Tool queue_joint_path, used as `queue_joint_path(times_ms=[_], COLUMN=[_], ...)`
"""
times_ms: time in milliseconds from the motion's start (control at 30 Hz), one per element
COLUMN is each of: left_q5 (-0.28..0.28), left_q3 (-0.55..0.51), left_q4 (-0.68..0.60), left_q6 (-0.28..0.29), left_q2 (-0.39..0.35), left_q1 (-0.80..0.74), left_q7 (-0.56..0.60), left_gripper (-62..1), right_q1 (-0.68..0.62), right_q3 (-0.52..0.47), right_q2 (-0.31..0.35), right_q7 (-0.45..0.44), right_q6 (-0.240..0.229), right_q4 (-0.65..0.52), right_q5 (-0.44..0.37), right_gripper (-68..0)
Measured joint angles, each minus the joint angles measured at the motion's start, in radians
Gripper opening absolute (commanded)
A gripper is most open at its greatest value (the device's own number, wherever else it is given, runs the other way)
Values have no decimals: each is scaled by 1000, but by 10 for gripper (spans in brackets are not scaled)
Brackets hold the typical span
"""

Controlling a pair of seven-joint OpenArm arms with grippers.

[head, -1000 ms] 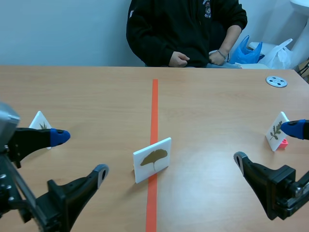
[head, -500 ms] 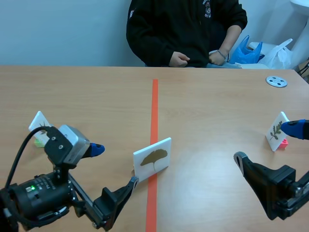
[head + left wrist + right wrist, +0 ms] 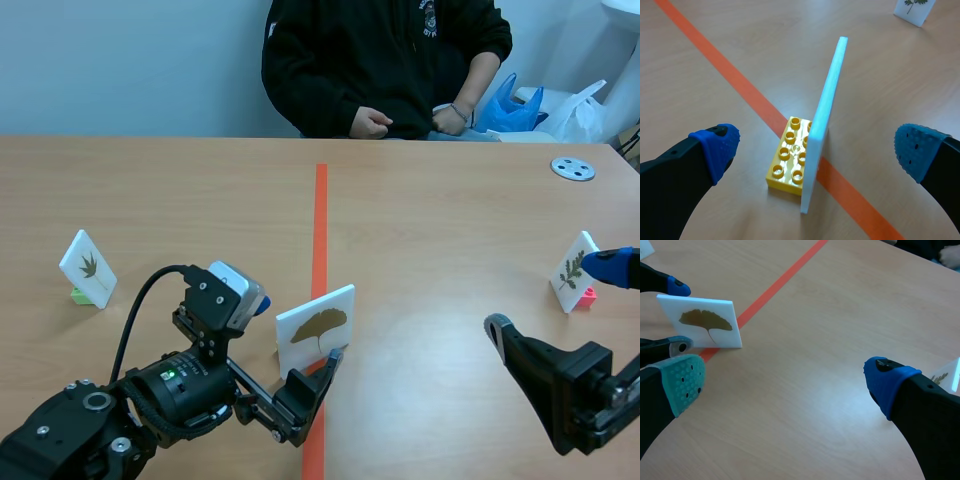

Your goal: Sort the leaf by its shape. The table is split by an orange tape line. A compound leaf with several leaflets goes to the left side, a simple leaf with one blade goes to the right side. Return to the home posture when a red brick is placed on the table.

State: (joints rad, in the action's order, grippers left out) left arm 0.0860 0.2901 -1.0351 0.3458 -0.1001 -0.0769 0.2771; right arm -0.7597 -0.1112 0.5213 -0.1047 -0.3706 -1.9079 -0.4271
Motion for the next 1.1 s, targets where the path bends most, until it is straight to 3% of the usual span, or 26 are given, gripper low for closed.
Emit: queue_joint_path(times_ms=[200, 233, 433, 700, 900, 1100], left_q5=[0, 0, 0, 0, 0, -16], left_q3=[17, 17, 17, 17, 17, 17], left_q4=[77, 87, 106, 106, 72, -124], left_q6=[-37, -39, -49, -47, -47, -47], left_q2=[20, 20, 19, 19, 19, 16], left_q1=[51, 59, 69, 69, 59, -17], left_q7=[8, 8, 8, 8, -1, -54], left_gripper=[14, -11, -336, -545, -569, -569], right_q1=[0, 0, 0, 0, 0, 0], right_q3=[0, 0, 0, 0, 0, 0], right_q2=[0, 0, 0, 0, 0, 0], right_q7=[0, 0, 0, 0, 0, 0], right_q6=[0, 0, 0, 0, 0, 0], right_q4=[0, 0, 0, 0, 0, 0], right_q5=[0, 0, 0, 0, 0, 0], right_gripper=[4, 4, 4, 4, 4, 4])
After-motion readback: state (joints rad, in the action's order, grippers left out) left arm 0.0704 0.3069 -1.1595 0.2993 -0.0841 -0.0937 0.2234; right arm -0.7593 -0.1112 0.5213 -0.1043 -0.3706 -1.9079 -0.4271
